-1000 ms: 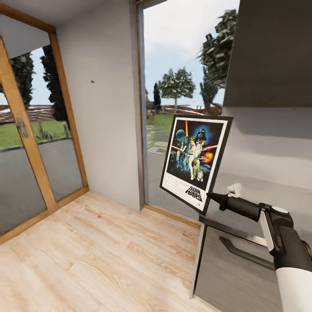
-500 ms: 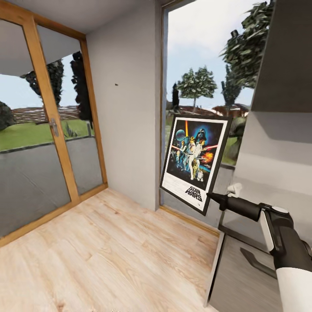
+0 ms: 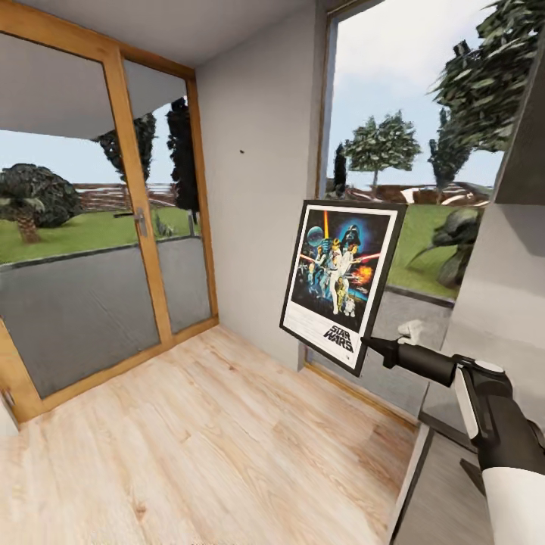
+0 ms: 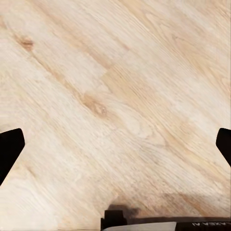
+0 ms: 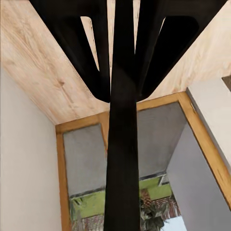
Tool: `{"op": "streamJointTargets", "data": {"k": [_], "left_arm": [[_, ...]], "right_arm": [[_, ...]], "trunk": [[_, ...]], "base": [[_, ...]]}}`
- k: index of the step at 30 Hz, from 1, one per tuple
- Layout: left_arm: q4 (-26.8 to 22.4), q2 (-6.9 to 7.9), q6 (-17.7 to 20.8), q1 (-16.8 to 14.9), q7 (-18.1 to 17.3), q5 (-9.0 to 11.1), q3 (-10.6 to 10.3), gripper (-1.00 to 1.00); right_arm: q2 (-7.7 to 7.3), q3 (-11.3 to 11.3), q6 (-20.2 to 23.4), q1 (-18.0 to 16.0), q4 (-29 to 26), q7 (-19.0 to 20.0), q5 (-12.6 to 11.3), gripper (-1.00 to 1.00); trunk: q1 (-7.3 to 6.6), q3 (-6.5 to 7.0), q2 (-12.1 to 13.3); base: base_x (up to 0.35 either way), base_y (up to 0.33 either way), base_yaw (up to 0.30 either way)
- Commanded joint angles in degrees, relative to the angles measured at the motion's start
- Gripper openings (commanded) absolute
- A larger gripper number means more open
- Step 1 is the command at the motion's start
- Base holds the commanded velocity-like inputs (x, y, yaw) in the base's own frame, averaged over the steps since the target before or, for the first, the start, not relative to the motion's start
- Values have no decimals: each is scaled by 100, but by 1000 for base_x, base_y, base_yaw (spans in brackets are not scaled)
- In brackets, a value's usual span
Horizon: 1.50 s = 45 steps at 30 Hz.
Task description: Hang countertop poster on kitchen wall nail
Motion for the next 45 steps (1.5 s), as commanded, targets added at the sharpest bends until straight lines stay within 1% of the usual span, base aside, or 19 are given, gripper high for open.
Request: {"op": "streamJointTargets", "data": {"k": [1, 6, 9, 45], "left_arm": [[-3, 0, -3, -1, -37, 6, 19, 100], [-4, 1, -1, -1, -33, 6, 19, 100], [-4, 1, -3, -1, -35, 6, 19, 100], [-4, 3, -4, -1, -32, 6, 19, 100]], "right_arm": [[1, -8, 56, -4, -3, 35, -11, -100], [1, -10, 56, -4, -3, 39, -14, -100], [1, -9, 50, -4, -3, 42, -15, -100], [10, -8, 47, -4, -3, 34, -15, -100]], "trunk": [[-22, 12, 37], [-131, 102, 237], [-197, 156, 357], [-988, 802, 1801]], "base": [[0, 0, 280], [0, 0, 239], [0, 0, 85], [0, 0, 3]]}}
